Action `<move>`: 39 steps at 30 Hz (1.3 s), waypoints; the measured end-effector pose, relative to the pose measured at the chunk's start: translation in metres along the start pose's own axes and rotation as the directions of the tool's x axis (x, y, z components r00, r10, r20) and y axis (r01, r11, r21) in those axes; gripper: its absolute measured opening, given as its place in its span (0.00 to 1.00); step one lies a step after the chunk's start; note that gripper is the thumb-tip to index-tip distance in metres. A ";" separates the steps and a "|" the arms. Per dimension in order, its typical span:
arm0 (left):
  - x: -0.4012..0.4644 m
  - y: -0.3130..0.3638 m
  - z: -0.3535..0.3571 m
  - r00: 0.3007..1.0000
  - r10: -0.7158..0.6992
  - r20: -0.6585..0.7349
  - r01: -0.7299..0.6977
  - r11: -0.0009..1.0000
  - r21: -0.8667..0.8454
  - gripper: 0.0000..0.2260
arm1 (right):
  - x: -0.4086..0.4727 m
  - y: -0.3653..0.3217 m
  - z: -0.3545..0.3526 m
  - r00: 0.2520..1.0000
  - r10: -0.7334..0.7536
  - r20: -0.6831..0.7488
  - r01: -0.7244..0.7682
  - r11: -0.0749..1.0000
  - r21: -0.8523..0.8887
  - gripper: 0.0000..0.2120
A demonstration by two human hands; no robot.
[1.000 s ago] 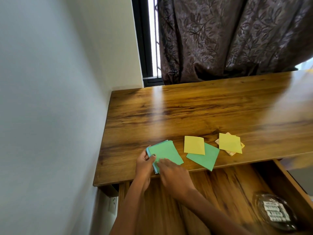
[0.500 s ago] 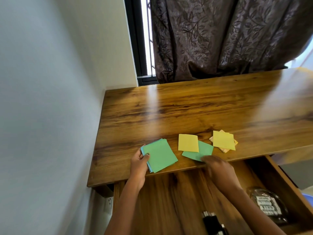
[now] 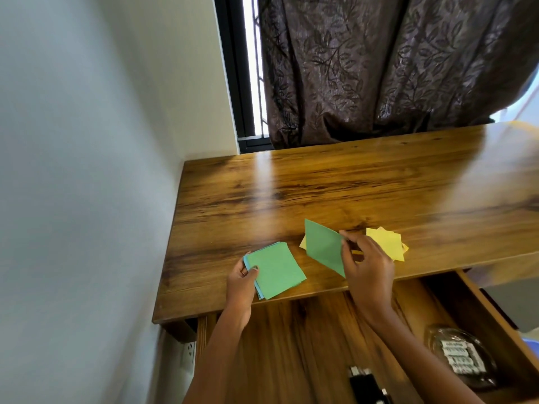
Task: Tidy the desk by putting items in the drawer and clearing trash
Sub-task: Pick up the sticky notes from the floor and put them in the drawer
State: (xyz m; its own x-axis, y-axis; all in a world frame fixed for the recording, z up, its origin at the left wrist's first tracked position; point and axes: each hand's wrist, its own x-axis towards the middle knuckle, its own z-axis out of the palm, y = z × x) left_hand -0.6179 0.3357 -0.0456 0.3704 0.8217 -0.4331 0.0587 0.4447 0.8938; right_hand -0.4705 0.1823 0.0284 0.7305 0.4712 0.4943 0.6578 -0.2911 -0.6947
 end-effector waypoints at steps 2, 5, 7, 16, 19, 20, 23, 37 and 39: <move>-0.001 0.000 0.000 1.000 -0.003 -0.001 0.003 1.000 0.001 0.18 | 0.005 -0.005 0.008 0.998 0.070 0.000 -0.070 0.996 0.048 0.12; -0.002 0.002 0.001 1.000 0.003 0.000 -0.003 1.000 -0.012 0.18 | 0.002 -0.014 0.018 0.991 -0.133 0.009 0.133 0.991 -0.005 0.12; -0.003 0.003 0.002 1.000 0.003 -0.003 -0.003 1.000 -0.024 0.17 | -0.008 -0.020 0.027 0.934 -0.350 0.070 0.353 0.935 -0.042 0.12; -0.017 0.004 -0.008 0.980 -0.107 0.168 0.164 0.913 -0.374 0.14 | -0.062 -0.028 0.068 0.720 -0.489 0.492 0.610 0.785 -0.113 0.16; -0.020 -0.002 -0.008 0.984 -0.049 0.172 0.105 0.937 -0.332 0.12 | -0.064 -0.024 0.068 0.696 -0.474 0.539 0.608 0.789 -0.090 0.13; -0.021 -0.005 -0.007 0.988 -0.028 0.150 0.072 0.952 -0.296 0.11 | -0.064 -0.022 0.067 0.677 -0.473 0.563 0.613 0.786 -0.077 0.12; -0.024 -0.009 -0.005 0.994 0.034 0.107 -0.006 0.968 -0.249 0.09 | -0.063 -0.019 0.060 0.669 -0.483 0.564 0.600 0.799 -0.027 0.09; -0.074 -0.061 0.008 0.977 0.154 0.151 -0.164 0.985 0.058 0.16 | -0.103 0.026 0.039 0.747 0.194 0.636 -0.451 0.850 0.270 0.14; -0.076 -0.075 0.008 0.984 0.137 0.116 -0.145 0.988 0.058 0.15 | -0.113 0.034 0.045 0.747 0.184 0.639 -0.443 0.854 0.272 0.16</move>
State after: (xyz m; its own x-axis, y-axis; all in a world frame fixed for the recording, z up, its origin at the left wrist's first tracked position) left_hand -0.6432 0.2370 -0.0791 0.4802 0.8279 -0.2897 0.0577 0.2998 0.9523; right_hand -0.5388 0.1566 -0.0740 0.5496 0.8303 -0.0926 0.1879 -0.2309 -0.9547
